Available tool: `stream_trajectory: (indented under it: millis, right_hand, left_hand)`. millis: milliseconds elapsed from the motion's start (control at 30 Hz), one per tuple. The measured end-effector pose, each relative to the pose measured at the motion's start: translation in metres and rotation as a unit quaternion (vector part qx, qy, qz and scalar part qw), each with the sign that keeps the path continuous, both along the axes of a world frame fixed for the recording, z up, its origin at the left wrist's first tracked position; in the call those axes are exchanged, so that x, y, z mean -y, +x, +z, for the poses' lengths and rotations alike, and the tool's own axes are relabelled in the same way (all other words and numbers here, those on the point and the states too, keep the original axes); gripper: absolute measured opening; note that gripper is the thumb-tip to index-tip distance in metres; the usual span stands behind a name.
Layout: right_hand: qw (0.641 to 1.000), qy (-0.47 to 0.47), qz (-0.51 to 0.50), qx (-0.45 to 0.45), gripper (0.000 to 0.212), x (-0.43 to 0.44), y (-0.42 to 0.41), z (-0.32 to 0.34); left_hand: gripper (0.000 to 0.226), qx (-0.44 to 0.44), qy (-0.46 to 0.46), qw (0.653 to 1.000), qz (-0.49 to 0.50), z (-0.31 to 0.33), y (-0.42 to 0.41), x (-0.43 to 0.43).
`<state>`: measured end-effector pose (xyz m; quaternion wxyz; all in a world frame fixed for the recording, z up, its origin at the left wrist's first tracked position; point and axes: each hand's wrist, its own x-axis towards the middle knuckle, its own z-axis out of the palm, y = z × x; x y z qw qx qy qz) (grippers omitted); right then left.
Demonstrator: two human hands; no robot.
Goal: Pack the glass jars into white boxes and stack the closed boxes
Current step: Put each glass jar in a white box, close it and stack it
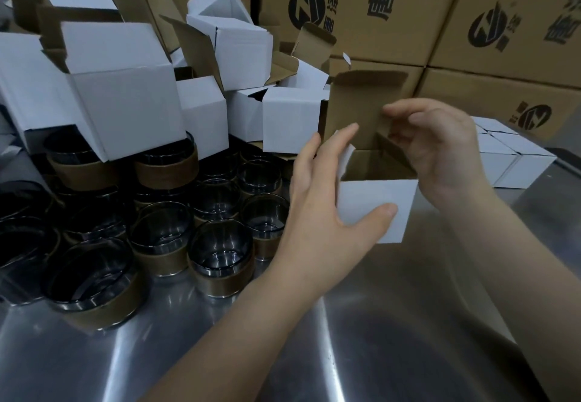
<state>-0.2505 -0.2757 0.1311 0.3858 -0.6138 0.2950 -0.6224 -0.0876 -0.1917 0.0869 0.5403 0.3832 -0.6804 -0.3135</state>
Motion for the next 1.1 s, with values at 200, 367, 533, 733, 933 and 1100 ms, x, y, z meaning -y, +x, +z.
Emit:
stream_trajectory:
  millis: [200,367,533,733,933,1100]
  right_hand:
    - [0.997,0.06,-0.043,0.024,0.046,0.02,-0.014,0.001]
    - [0.943,0.138,-0.284,-0.104,0.033,0.067,-0.029,-0.004]
    - [0.888,0.188,-0.295,-0.297,0.045,0.107,-0.043,-0.023]
    - [0.868,0.25,-0.241,-0.355,0.066,0.137,-0.046,-0.026]
    - [0.852,0.244,-0.264,-0.381,0.066,0.147,-0.05,-0.025]
    - [0.805,0.213,-0.319,-0.452,0.063,0.147,-0.046,-0.022]
  left_hand:
    - [0.073,0.075,-0.012,0.994,0.077,-0.007,-0.005,0.002]
    - [0.073,0.113,-0.018,0.989,0.099,-0.012,-0.007,0.003]
    - [0.074,0.155,-0.036,0.98,0.116,-0.015,-0.01,0.002]
    - [0.072,0.163,-0.012,0.982,0.092,-0.02,-0.011,0.004]
    - [0.073,0.154,-0.005,0.985,0.077,-0.021,-0.011,0.005]
    - [0.071,0.128,0.006,0.99,0.057,-0.02,-0.01,0.006]
